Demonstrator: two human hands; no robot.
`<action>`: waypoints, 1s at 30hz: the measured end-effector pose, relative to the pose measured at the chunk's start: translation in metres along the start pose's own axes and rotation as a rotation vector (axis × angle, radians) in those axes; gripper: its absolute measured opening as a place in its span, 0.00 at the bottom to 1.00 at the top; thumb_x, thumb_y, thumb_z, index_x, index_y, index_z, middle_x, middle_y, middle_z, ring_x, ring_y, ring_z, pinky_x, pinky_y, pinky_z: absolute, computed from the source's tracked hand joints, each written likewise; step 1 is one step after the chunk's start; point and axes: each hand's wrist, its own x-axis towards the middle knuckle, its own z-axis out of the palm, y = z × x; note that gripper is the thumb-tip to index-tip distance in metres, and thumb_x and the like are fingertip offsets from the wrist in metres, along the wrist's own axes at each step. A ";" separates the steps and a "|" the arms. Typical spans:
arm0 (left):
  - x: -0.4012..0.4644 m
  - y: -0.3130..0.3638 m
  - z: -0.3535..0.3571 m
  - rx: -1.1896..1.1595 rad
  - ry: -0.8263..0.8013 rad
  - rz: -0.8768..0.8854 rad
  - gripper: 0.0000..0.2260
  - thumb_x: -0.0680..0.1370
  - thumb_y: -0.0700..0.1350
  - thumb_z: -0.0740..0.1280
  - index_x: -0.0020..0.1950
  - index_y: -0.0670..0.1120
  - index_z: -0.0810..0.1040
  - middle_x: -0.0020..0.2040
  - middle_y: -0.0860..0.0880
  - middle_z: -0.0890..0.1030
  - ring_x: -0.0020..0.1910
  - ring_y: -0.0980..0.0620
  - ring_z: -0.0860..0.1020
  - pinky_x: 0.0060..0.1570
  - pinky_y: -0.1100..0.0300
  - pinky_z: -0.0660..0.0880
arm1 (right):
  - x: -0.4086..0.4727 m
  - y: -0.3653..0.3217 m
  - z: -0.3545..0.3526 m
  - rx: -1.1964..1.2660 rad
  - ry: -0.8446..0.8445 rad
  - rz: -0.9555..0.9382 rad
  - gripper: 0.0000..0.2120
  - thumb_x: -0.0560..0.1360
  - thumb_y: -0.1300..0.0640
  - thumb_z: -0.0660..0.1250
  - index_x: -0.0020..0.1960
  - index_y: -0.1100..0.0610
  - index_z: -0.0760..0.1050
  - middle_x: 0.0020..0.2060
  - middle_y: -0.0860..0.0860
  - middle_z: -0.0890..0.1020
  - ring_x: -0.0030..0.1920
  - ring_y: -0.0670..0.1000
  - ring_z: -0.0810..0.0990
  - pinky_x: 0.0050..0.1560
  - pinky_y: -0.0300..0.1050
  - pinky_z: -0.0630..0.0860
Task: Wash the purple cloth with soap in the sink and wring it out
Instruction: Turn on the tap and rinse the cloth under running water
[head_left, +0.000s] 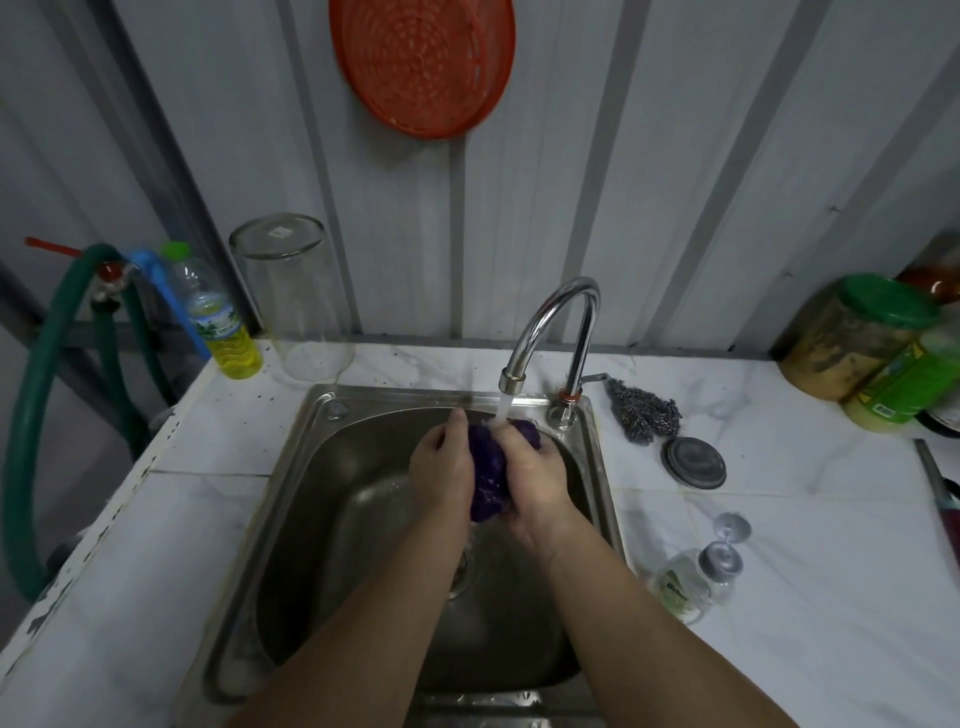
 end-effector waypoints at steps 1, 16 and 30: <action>-0.001 0.001 0.000 -0.022 -0.034 -0.120 0.16 0.78 0.65 0.64 0.49 0.54 0.83 0.50 0.45 0.86 0.51 0.40 0.84 0.53 0.42 0.83 | 0.000 0.000 0.002 -0.033 0.039 -0.107 0.15 0.71 0.55 0.77 0.55 0.47 0.77 0.52 0.57 0.84 0.50 0.59 0.86 0.44 0.56 0.86; 0.000 0.002 0.017 -0.382 0.138 -0.284 0.17 0.79 0.58 0.69 0.46 0.44 0.81 0.37 0.45 0.86 0.32 0.48 0.86 0.27 0.60 0.80 | -0.005 0.021 0.002 -0.033 0.167 -0.331 0.10 0.81 0.52 0.66 0.52 0.59 0.80 0.40 0.53 0.87 0.43 0.54 0.87 0.49 0.50 0.84; 0.014 0.001 -0.001 -0.306 -0.054 -0.024 0.13 0.78 0.43 0.69 0.61 0.40 0.80 0.54 0.37 0.85 0.50 0.41 0.84 0.40 0.52 0.84 | -0.002 0.010 0.004 0.244 -0.088 -0.035 0.19 0.75 0.69 0.65 0.64 0.58 0.79 0.59 0.64 0.83 0.56 0.62 0.84 0.48 0.52 0.84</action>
